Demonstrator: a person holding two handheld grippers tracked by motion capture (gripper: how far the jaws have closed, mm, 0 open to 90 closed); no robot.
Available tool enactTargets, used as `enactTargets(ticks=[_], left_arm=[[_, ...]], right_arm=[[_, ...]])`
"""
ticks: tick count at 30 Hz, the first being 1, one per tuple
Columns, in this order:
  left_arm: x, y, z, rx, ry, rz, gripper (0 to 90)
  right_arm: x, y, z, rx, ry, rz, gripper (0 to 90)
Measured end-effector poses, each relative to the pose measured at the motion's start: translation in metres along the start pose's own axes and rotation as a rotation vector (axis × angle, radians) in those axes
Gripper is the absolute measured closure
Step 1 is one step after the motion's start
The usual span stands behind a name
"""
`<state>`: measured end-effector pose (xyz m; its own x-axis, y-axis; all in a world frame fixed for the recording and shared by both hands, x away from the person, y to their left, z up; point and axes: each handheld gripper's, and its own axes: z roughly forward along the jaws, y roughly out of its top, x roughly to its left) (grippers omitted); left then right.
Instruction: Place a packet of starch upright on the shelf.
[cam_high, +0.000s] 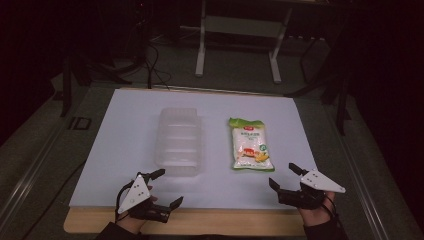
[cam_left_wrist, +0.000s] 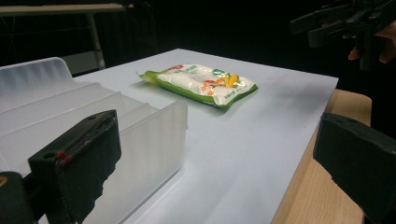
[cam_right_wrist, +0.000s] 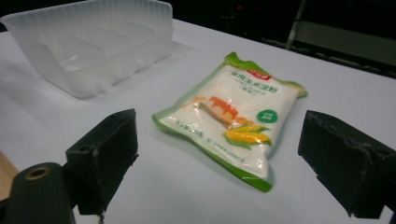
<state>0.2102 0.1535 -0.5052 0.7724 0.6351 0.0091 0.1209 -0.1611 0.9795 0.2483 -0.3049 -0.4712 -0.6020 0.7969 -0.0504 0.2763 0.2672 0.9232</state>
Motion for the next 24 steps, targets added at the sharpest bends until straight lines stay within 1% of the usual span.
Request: enactTargets(ticks=[1, 3, 5, 6, 7, 8, 9, 10, 12, 14, 15, 17, 18, 19, 21, 22, 24], left_arm=[[0.000, 0.000, 0.000, 0.000, 0.000, 0.000, 1.4], [0.000, 0.000, 0.000, 0.001, 0.003, 0.003, 1.3], [0.000, 0.000, 0.000, -0.001, 0.001, 0.002, 1.4], [0.000, 0.000, 0.000, 0.000, 0.001, 0.002, 1.4], [0.000, 0.000, 0.000, 0.001, 0.001, 0.004, 1.4], [0.000, 0.000, 0.000, -0.001, -0.002, 0.002, 1.3], [0.000, 0.000, 0.000, 0.000, -0.002, 0.001, 1.3], [0.000, 0.000, 0.000, 0.001, -0.003, 0.002, 1.4], [0.000, 0.000, 0.001, 0.002, -0.005, 0.003, 1.3], [-0.001, 0.000, 0.001, 0.001, -0.005, 0.005, 1.3], [-0.001, 0.000, 0.001, 0.002, -0.005, 0.004, 1.4], [-0.001, 0.000, 0.000, 0.001, -0.007, 0.003, 1.4], [-0.001, 0.000, 0.000, -0.001, -0.008, 0.001, 1.3], [-0.001, 0.001, 0.000, -0.001, -0.008, 0.001, 1.3], [-0.001, 0.001, 0.000, 0.000, -0.009, 0.005, 1.3], [-0.001, 0.001, 0.000, -0.002, -0.011, 0.002, 1.4], [-0.001, 0.001, 0.000, -0.002, -0.011, -0.001, 1.3]], right_arm=[[0.000, 0.000, 0.000, 0.000, 0.000, 0.000, 12.0], [0.000, 0.000, 0.001, 0.018, 0.002, -0.006, 12.0], [0.000, 0.000, 0.003, 0.050, 0.030, -0.002, 12.0], [0.000, 0.000, 0.003, 0.050, 0.030, -0.002, 12.0], [0.000, 0.000, 0.004, 0.063, 0.041, -0.002, 11.9], [0.001, 0.000, 0.006, 0.076, 0.051, -0.014, 11.6], [0.001, 0.000, 0.006, 0.076, 0.051, -0.014, 11.6], [0.003, 0.000, 0.007, 0.072, 0.077, -0.019, 11.6], [0.005, 0.000, 0.007, 0.076, 0.083, -0.018, 11.6], [0.007, 0.002, 0.007, 0.079, 0.088, -0.008, 11.6], [0.008, 0.005, 0.008, 0.088, 0.100, 0.003, 11.5], [0.009, 0.006, 0.008, 0.086, 0.106, 0.008, 11.6], [0.009, 0.008, 0.007, 0.081, 0.110, -0.001, 11.5], [0.012, 0.013, 0.006, 0.062, 0.119, -0.001, 10.7], [0.015, 0.019, 0.004, 0.041, 0.129, 0.001, 10.6], [0.017, 0.022, 0.005, 0.042, 0.148, -0.008, 10.7], [0.018, 0.025, 0.005, 0.040, 0.152, -0.014, 10.7]])
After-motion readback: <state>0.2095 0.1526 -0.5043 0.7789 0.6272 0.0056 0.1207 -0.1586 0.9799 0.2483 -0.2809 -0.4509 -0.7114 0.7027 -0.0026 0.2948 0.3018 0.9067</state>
